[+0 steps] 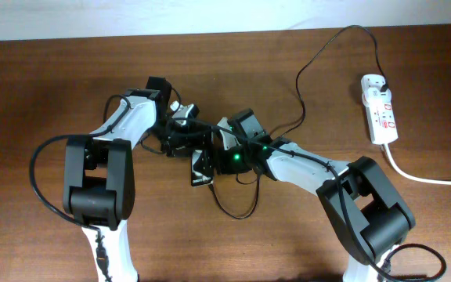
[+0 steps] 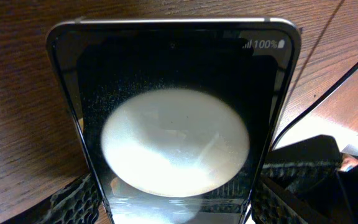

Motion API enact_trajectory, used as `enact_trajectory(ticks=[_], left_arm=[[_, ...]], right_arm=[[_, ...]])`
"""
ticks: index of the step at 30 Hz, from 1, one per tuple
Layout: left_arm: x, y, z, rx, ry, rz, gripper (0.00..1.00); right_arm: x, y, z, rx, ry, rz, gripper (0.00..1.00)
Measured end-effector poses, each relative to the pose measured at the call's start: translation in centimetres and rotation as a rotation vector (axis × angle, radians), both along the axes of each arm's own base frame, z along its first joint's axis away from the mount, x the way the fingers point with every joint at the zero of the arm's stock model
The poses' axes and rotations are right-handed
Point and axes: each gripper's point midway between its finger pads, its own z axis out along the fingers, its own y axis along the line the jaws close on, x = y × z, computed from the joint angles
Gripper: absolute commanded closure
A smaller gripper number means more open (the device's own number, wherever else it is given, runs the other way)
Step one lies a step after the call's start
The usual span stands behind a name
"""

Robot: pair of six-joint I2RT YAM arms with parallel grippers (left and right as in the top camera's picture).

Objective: Plug charger to phone and switch on socket

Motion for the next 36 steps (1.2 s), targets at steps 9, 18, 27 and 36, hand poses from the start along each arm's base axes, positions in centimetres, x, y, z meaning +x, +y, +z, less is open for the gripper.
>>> enact_trajectory(ticks=[9, 18, 27, 36], left_arm=[[0.1, -0.1, 0.0, -0.004, -0.006, 0.001, 0.28], [0.1, -0.1, 0.0, -0.004, -0.008, -0.004, 0.12], [0.2, -0.6, 0.4, -0.040, -0.008, -0.003, 0.04], [0.2, -0.6, 0.4, -0.042, -0.007, -0.003, 0.03]], right_arm=[[1.0, 1.1, 0.7, 0.028, -0.010, -0.082, 0.45], [0.6, 1.4, 0.4, 0.012, -0.003, -0.092, 0.59], [0.6, 1.4, 0.4, 0.011, -0.002, -0.092, 0.72], [0.7, 1.3, 0.3, 0.005, -0.002, -0.106, 0.82]])
